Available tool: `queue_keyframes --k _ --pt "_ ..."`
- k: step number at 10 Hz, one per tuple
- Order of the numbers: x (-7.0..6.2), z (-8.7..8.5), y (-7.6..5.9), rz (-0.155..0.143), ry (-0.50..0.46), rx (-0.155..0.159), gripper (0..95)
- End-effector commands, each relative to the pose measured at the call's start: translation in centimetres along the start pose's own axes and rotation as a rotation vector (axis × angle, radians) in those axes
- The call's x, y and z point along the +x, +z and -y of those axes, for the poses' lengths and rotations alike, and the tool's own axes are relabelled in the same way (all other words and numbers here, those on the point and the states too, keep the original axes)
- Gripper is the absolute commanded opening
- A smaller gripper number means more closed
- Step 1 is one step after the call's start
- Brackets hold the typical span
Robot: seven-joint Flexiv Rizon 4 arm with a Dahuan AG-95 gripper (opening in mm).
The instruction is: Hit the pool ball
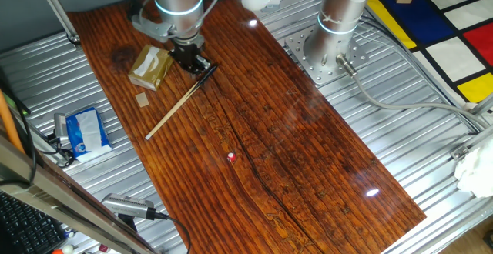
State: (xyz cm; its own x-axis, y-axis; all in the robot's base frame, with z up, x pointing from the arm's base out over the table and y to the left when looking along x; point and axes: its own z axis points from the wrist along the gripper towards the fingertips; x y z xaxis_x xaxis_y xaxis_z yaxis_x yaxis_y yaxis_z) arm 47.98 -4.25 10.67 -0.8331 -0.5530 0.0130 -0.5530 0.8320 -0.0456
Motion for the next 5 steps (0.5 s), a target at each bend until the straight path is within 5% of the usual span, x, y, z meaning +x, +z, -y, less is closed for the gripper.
queue_keyframes --k 1,5 --pt "-0.02 -0.01 0.64 0.000 -0.003 0.004 0.0" --pt "0.12 -0.02 1.24 0.012 -0.004 0.008 0.0"
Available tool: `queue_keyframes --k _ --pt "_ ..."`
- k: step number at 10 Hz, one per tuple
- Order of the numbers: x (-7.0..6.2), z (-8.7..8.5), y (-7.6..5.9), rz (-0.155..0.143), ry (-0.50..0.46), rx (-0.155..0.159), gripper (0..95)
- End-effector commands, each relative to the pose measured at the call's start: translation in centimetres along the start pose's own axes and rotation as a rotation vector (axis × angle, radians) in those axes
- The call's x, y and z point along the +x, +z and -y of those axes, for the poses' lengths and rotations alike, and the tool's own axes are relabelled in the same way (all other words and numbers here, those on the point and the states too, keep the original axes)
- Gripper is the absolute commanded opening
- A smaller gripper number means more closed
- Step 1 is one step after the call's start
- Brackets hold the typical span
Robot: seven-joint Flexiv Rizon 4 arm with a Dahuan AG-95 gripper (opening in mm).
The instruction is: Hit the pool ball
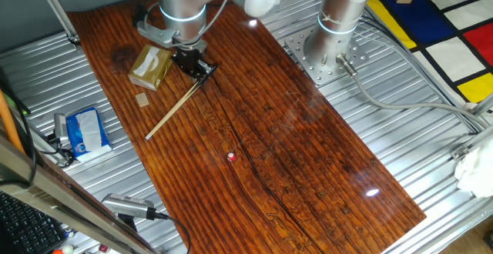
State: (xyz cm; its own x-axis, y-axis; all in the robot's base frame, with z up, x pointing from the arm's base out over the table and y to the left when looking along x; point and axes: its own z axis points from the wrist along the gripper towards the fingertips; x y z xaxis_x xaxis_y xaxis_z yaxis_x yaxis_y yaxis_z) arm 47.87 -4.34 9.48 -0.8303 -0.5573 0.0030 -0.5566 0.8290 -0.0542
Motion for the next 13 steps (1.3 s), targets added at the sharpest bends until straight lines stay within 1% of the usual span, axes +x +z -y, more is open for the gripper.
queue_keyframes --k 1,2,3,4,9,10,12,13 --pt "0.04 0.01 0.07 0.004 -0.003 -0.003 0.0" --pt "0.05 0.02 0.08 -0.002 0.002 -0.003 0.0" --pt "0.05 0.02 0.12 0.006 0.010 -0.007 0.0" --pt "0.05 0.01 0.15 0.006 0.014 -0.008 0.0" --pt "0.05 0.01 0.16 0.001 0.008 -0.014 0.0" --pt "0.05 0.01 0.16 -0.013 0.008 -0.018 0.0" --pt "0.05 0.01 0.16 -0.054 0.022 -0.022 0.0" --pt "0.05 0.01 0.16 -0.065 0.032 -0.029 0.0"
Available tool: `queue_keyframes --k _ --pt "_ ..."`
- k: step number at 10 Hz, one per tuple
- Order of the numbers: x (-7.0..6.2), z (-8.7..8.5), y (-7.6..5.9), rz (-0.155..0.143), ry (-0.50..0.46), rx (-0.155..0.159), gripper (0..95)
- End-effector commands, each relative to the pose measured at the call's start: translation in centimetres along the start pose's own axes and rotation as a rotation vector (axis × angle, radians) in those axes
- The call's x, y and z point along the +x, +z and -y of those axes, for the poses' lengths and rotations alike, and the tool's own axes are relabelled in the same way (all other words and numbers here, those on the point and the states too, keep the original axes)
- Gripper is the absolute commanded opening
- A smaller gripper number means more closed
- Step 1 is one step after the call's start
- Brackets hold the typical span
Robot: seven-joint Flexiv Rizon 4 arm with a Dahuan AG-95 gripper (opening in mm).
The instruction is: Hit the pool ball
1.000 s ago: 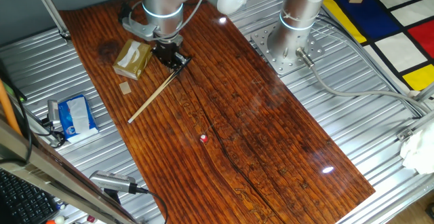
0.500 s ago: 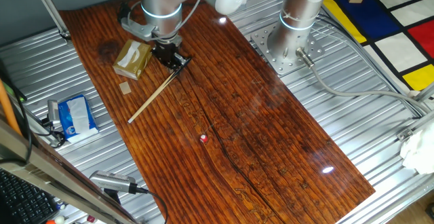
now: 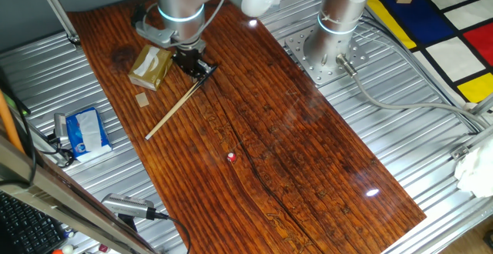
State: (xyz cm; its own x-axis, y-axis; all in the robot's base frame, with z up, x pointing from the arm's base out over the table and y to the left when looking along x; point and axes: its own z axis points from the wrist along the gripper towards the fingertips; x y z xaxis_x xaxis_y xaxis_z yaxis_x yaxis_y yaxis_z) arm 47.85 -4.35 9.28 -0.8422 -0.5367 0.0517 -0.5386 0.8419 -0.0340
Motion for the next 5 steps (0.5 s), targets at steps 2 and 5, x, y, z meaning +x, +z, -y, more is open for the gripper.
queue_keyframes --k 2,5 --pt "0.02 0.02 -0.04 -0.021 0.023 -0.011 0.0" --pt "0.02 0.02 -0.04 -0.017 0.025 -0.013 0.0"
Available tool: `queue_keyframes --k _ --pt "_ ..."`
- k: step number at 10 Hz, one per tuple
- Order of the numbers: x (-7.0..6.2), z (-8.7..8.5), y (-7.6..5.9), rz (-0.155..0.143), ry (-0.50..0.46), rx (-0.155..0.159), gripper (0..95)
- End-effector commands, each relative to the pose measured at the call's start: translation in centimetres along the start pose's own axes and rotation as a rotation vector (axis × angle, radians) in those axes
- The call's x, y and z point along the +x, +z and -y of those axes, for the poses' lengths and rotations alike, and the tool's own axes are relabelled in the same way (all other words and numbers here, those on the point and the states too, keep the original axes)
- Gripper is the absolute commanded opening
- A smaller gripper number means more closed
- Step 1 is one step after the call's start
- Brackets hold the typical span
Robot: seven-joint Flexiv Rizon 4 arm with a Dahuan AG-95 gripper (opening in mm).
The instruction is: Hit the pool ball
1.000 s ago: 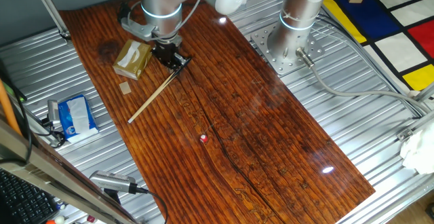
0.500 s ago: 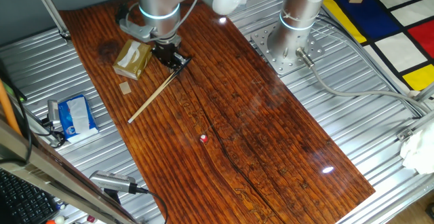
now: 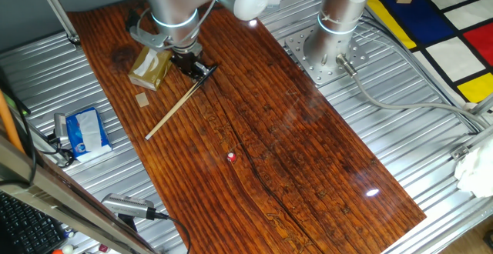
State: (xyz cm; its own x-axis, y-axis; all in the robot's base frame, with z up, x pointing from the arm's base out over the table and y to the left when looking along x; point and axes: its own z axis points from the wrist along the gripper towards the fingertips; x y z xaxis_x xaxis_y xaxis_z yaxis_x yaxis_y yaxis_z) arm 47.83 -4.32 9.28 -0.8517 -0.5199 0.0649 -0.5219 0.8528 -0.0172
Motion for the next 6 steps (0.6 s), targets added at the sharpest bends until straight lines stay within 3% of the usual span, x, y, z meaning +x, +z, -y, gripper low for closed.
queue_keyframes --k 1,6 --pt "0.02 0.06 -0.04 -0.003 0.006 0.004 0.0" --pt "0.02 0.10 0.02 0.008 0.016 -0.007 0.0"
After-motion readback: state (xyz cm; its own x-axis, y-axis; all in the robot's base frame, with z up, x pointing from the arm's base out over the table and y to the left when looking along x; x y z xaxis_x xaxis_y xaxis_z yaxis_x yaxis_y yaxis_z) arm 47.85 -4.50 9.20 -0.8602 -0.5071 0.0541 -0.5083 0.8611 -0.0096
